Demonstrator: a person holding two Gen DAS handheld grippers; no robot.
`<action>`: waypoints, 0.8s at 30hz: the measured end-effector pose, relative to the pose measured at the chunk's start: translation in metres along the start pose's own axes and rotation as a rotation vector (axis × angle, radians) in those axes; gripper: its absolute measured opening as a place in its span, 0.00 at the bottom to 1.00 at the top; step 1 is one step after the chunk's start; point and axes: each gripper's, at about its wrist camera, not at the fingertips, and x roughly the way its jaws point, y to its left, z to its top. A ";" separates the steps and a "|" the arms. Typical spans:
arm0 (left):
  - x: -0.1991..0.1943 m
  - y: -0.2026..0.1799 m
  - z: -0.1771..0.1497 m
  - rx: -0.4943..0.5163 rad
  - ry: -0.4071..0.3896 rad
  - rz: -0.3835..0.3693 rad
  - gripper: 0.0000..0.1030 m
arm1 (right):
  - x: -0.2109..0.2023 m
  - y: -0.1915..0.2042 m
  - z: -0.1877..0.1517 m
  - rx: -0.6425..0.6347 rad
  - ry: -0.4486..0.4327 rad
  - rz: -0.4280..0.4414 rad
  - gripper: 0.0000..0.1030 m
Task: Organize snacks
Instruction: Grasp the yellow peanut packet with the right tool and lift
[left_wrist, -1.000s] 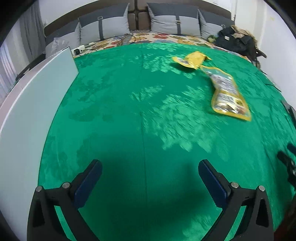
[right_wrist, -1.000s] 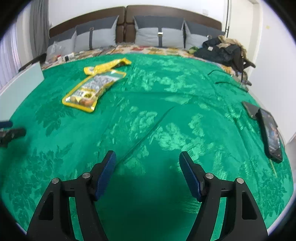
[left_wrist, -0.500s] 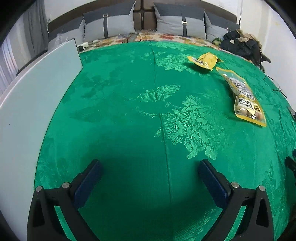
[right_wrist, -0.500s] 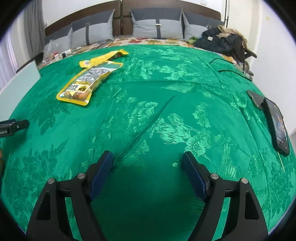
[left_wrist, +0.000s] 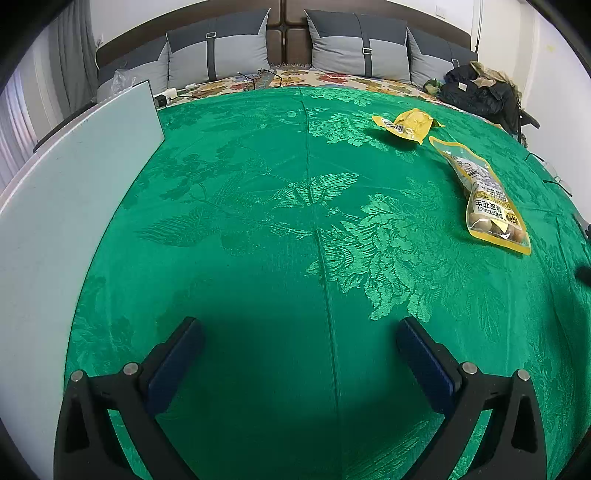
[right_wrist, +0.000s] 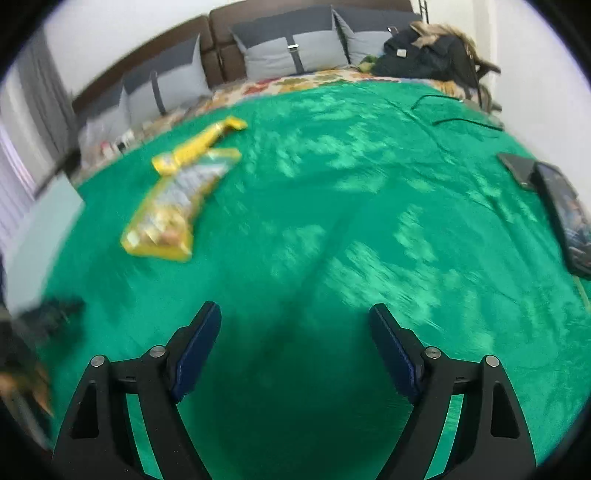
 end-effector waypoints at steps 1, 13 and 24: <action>0.000 0.000 0.000 0.001 0.000 0.001 1.00 | 0.007 0.012 0.013 -0.002 0.014 0.028 0.82; 0.000 0.000 0.001 0.000 0.000 0.001 1.00 | 0.119 0.133 0.076 -0.053 0.272 -0.101 0.84; 0.000 0.000 0.001 0.000 0.000 0.001 1.00 | 0.062 0.086 0.058 -0.156 0.161 0.027 0.44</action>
